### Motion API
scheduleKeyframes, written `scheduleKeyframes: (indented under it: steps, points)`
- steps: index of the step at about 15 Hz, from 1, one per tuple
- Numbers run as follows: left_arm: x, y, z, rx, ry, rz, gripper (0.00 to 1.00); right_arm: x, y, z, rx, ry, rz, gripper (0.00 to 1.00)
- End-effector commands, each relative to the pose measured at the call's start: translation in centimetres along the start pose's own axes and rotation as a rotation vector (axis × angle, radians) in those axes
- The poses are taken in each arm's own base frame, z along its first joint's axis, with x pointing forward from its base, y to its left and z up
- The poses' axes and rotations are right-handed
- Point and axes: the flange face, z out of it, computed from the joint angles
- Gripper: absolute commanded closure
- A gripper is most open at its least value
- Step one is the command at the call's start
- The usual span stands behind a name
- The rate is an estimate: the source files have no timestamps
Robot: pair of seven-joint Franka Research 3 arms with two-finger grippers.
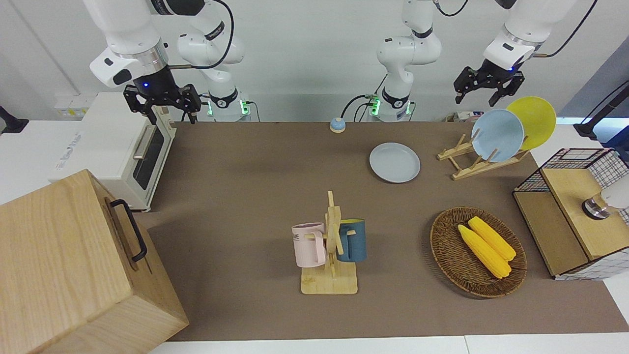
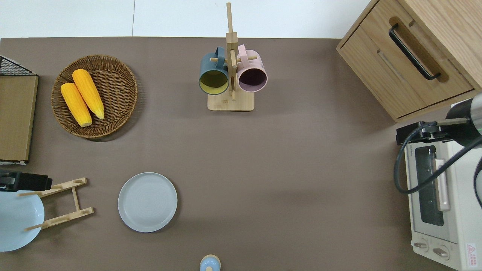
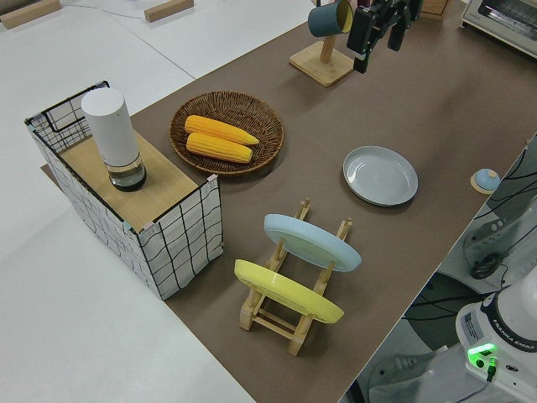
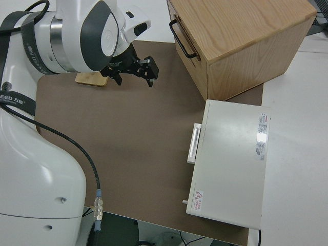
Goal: Pick gray plate from table and place it on lower plate rack with left arm
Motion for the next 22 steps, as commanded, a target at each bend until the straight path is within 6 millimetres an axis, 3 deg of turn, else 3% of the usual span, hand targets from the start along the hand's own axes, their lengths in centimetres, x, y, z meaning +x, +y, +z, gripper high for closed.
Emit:
scheduleKeyframes:
  steps: [1,5,14,19,20,22]
  points:
    - [-0.1,-0.5,-0.3,-0.002,-0.002,-0.012,0.00,0.0,-0.1,-0.3,0.003,0.005,0.002,0.017]
    - [0.4,-1.3,0.2,-0.002,-0.001,-0.028,0.00,0.0,-0.1,-0.3,0.003,0.005,0.002,0.017]
    - [0.2,-0.4,1.2,-0.018,-0.022,-0.018,0.00,0.0,-0.1,-0.3,0.003,0.004,0.002,0.017]
    - [0.2,0.9,5.2,-0.021,-0.086,-0.006,0.00,0.0,-0.1,-0.3,0.003,0.005,0.002,0.017]
    - [0.2,1.8,6.0,-0.019,-0.092,0.008,0.00,0.0,-0.1,-0.3,0.003,0.004,0.001,0.017]
    - [-0.7,2.6,8.1,-0.009,-0.055,-0.026,0.00,0.0,-0.1,-0.3,0.003,0.005,0.002,0.017]
